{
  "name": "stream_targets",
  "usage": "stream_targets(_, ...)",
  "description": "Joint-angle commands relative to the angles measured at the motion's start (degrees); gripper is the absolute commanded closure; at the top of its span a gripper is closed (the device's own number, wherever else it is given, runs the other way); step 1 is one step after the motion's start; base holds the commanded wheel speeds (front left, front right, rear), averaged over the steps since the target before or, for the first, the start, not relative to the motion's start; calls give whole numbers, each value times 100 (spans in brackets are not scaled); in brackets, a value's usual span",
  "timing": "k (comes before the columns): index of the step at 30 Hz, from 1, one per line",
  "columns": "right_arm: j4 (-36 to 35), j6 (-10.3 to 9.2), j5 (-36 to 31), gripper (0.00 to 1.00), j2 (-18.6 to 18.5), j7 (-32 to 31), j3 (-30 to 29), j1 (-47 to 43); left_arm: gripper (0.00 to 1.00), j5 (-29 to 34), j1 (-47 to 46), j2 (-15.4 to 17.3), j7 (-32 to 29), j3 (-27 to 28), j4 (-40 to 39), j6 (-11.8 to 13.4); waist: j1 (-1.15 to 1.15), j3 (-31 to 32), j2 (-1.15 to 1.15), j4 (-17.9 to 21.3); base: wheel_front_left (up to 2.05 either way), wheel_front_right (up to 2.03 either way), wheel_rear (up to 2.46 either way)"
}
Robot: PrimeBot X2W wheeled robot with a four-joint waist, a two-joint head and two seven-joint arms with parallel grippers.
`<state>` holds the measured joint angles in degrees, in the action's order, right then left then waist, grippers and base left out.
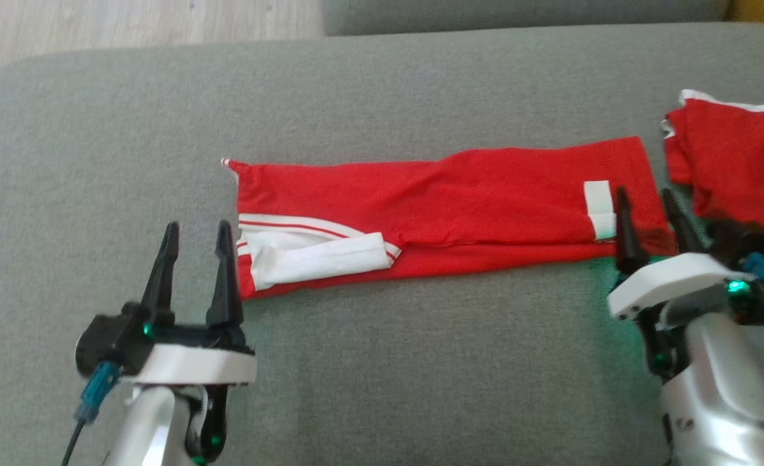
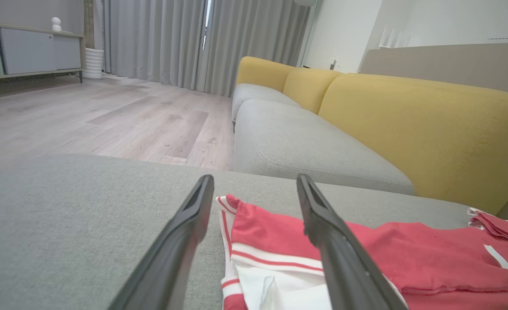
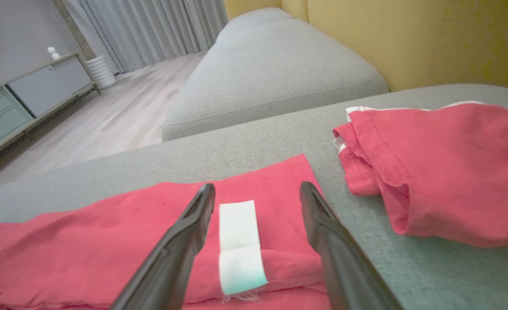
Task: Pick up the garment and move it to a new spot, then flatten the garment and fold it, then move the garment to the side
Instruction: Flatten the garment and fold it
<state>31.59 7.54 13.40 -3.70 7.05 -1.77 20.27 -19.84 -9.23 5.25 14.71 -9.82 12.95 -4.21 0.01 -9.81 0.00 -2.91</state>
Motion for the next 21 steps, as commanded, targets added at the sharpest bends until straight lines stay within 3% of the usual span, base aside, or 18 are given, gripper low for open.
stream_targets(1, 22, -5, -126, 0, 64, -62, -127, 339, 0, 107, -351, 8, 29, 205, -138, -72, -1, -111, 0, -84, 0, 0, 0)
stream_targets(6, 625, -5, -477, 0, 77, -156, -859, 598, 0, 215, -447, -77, 29, 252, -85, -172, -1, -223, 0, -183, 0, 0, 0)
stream_targets(11, 1216, -5, -574, 0, 80, -240, -1171, 773, 0, 276, -476, -118, 29, 282, -59, -227, -1, -270, 0, -226, 0, 0, 0)
stream_targets(19, 2360, -5, -534, 0, 81, -500, -961, 1047, 0, 365, -502, -171, 29, 332, -40, -282, -1, -292, 0, -189, 0, 0, 0)
stream_targets(20, 2444, -5, -467, 41, 81, -466, -893, 1093, 0, 373, -503, -176, 29, 335, -37, -286, -1, -289, 0, -175, 0, 0, 0)
stream_targets(21, 2508, -5, -410, 100, 81, -415, -815, 1138, 0, 383, -503, -179, 29, 335, -32, -290, -1, -281, 0, -158, 0, 0, 0)
